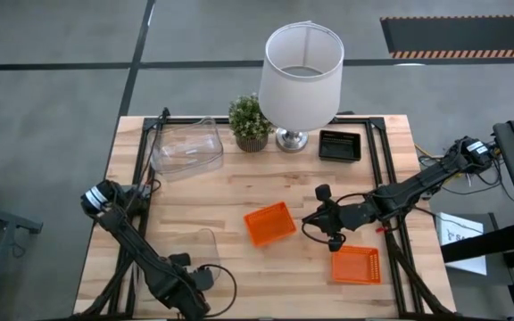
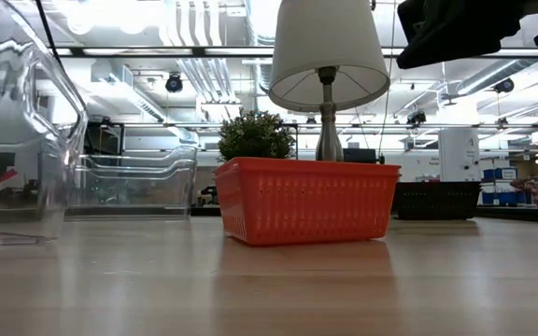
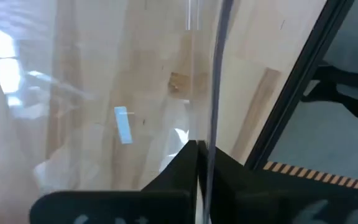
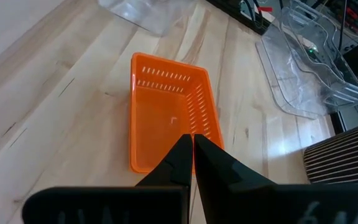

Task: Stack baskets by color
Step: Stack the transparent bin into the top of the stacked transparent bins

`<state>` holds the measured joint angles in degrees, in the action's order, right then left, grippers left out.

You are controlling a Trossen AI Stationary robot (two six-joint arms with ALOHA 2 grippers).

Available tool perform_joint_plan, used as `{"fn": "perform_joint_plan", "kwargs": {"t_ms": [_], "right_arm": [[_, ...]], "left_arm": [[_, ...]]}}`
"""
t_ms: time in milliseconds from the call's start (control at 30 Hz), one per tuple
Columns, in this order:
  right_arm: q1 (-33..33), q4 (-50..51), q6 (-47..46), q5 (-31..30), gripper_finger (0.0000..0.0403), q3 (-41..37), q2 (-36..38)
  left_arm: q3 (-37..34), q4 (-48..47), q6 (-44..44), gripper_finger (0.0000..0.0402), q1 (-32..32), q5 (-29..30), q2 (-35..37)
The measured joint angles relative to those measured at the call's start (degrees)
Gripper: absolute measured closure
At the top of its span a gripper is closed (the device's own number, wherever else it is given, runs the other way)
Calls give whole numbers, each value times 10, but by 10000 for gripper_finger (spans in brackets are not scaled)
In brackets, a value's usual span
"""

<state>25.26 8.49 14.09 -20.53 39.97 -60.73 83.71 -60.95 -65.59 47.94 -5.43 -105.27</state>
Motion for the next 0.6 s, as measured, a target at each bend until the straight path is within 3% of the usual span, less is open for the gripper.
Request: {"fn": "perform_joint_plan", "kwargs": {"t_ms": [333, 600], "right_arm": [[0, 23, 4, 0, 394, 0, 0], [0, 38, 16, 16, 394, -1, 10]], "left_arm": [[102, -106, -17, 401, -41, 18, 0], [195, -198, 35, 401, -71, 107, 1]]}}
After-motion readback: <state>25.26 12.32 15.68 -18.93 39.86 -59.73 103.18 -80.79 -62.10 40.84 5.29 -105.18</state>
